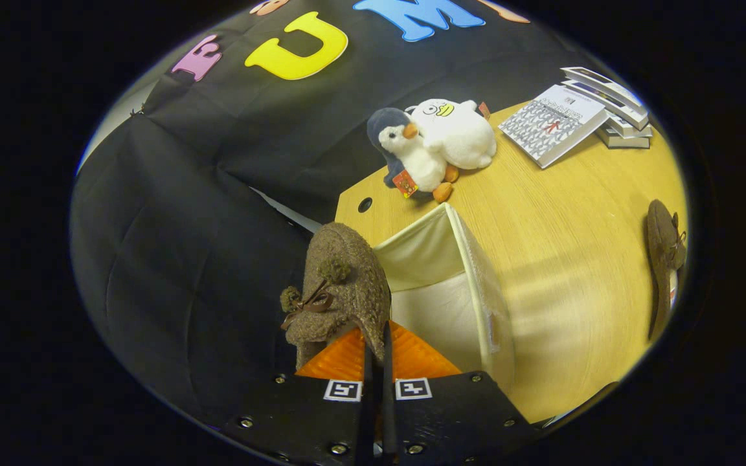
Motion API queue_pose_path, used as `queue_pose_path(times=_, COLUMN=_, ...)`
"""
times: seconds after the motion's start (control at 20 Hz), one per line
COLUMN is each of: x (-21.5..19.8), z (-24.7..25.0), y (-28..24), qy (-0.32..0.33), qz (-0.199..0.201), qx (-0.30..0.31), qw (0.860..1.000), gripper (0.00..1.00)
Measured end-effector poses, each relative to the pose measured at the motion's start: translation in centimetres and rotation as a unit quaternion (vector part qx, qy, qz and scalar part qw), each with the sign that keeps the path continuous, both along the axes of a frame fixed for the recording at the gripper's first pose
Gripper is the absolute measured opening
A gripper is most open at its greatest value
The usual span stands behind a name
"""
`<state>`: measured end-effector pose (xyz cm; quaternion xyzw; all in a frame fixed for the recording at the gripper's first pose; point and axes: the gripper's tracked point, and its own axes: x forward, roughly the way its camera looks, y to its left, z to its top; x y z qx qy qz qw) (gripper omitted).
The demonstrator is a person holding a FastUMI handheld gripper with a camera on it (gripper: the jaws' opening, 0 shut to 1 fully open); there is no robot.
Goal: Open the storage box then place both shoes into the box .Put the left shoe in first, then the right shoe, with the right side of both shoes facing outward in a uniform manner.
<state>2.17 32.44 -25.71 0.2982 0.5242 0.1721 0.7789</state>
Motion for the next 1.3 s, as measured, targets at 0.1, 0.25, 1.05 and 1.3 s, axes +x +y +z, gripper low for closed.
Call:
queue_pose_path(times=0.1, x=-0.6, z=-0.9, y=0.7, qy=0.008, qz=-0.002, qx=-0.005, qw=1.0, gripper=0.05)
queue_pose_path(times=0.25, x=-1.4, z=-2.3, y=1.6, qy=0.019, qz=-0.008, qx=-0.007, qw=1.0, gripper=0.05)
queue_pose_path(times=1.05, x=-3.9, z=-2.8, y=6.8, qy=0.02, qz=0.047, qx=-0.005, qw=0.999, gripper=1.0)
queue_pose_path(times=1.3, x=-3.5, z=1.0, y=4.4, qy=-0.056, qz=0.095, qx=-0.033, qw=0.993, gripper=0.98)
